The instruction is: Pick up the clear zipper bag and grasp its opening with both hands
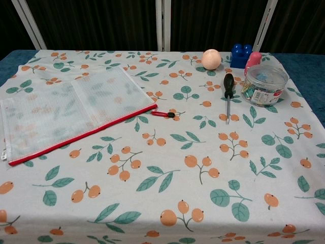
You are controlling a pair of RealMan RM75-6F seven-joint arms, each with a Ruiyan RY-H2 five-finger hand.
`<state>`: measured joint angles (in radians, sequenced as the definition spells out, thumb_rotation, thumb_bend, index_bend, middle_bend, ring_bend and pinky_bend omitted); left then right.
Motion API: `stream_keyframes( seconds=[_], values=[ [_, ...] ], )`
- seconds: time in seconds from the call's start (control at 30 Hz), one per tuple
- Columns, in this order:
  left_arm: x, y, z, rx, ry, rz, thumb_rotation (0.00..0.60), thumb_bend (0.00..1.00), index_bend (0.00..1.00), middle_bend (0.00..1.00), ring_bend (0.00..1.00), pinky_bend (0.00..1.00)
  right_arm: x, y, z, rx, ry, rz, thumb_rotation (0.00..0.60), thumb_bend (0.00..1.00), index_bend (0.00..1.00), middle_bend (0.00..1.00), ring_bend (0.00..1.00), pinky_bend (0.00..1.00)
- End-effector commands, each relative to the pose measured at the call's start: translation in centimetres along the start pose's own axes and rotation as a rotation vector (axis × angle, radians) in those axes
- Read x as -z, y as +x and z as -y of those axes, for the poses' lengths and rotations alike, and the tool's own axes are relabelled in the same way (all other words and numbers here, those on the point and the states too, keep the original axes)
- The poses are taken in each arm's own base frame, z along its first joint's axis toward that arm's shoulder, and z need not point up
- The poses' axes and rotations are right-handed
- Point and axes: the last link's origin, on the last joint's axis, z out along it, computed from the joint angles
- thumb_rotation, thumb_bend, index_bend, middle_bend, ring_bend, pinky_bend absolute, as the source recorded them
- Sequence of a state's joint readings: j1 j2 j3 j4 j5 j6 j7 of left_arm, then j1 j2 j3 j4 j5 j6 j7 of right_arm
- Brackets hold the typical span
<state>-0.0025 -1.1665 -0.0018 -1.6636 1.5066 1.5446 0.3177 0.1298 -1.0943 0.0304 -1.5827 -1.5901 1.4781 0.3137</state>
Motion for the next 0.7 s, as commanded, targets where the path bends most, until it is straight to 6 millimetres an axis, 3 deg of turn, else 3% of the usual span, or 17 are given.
stream_keyframes(
  seconds=[0.03,0.27,0.4,0.53,0.7],
  values=[
    [-0.1,0.0,0.0,0.003,0.001,0.001,0.600,0.15,0.15,0.08,0.08,0.16,-0.1,0.1,0.1,0.001,0.004,-0.001,0.600,0.29,0.17,0.16,0.00,0.00],
    [-0.4,-0.1,-0.7,0.005,-0.026,0.001,0.600,0.15,0.15,0.08,0.08,0.16,-0.6,0.1,0.3,0.007,0.016,0.007,0.600,0.29,0.17,0.16,0.00,0.00],
    [-2.0,0.9,-2.4,0.028,-0.102,-0.042,0.600,0.15,0.15,0.08,0.08,0.16,-0.9,0.3,0.5,0.010,0.031,0.003,0.600,0.29,0.17,0.16,0.00,0.00],
    [-5.2,2.1,-6.1,0.065,-0.270,-0.056,0.600,0.14,0.19,0.08,0.08,0.16,-1.5,0.5,1.2,0.024,0.069,0.001,0.600,0.29,0.17,0.16,0.00,0.00],
    [-10.3,3.3,-13.4,0.101,-0.530,-0.035,0.600,0.16,0.27,0.11,0.08,0.16,-2.2,0.7,2.2,0.034,0.103,0.008,0.600,0.29,0.17,0.16,0.00,0.00]
  ],
)
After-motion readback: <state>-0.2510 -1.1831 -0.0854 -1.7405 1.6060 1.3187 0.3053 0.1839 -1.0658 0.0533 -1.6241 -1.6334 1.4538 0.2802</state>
